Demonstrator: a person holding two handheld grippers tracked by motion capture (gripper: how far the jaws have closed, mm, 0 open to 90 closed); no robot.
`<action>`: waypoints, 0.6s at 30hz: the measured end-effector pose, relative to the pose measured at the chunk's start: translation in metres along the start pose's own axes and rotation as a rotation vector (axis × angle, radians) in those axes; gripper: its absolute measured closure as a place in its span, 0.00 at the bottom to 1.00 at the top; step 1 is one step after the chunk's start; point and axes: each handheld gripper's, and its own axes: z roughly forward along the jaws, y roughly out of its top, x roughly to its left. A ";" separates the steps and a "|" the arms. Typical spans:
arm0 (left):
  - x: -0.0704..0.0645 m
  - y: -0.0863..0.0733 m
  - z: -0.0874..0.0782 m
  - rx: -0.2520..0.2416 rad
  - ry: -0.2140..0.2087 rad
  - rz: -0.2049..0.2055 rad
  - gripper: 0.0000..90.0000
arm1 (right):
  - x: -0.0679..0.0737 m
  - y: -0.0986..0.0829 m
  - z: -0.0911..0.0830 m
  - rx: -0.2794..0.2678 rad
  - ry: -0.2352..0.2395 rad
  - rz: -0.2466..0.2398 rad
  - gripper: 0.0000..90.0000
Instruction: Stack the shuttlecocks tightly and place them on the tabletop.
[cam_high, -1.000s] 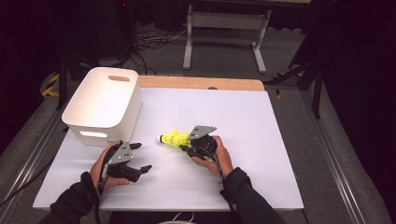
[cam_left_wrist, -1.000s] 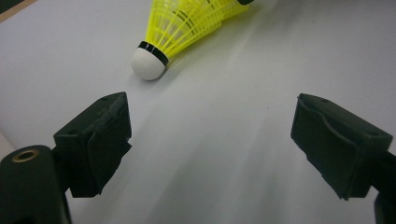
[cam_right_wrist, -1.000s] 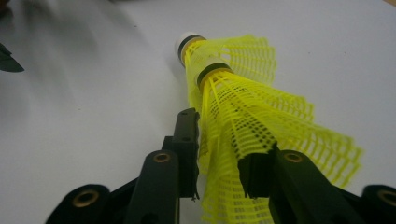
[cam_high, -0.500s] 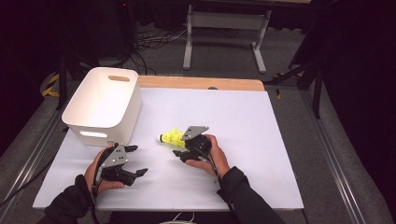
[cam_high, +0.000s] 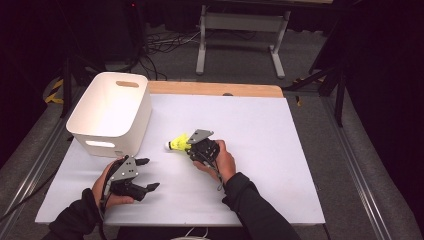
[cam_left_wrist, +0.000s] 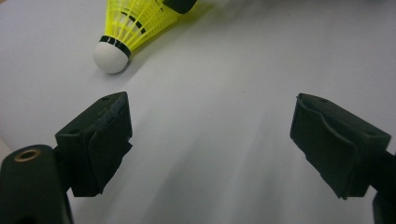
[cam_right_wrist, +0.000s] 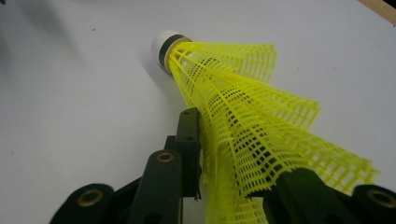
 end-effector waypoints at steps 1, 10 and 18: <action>0.000 0.000 0.000 -0.002 0.003 0.001 0.15 | 0.000 0.001 0.001 -0.002 0.000 -0.003 0.86; 0.004 0.001 0.000 -0.012 0.020 -0.011 0.15 | -0.001 0.002 0.000 -0.018 0.009 -0.004 0.90; 0.009 0.012 0.013 -0.005 0.036 -0.001 0.15 | -0.004 0.000 -0.021 -0.083 0.026 0.002 0.91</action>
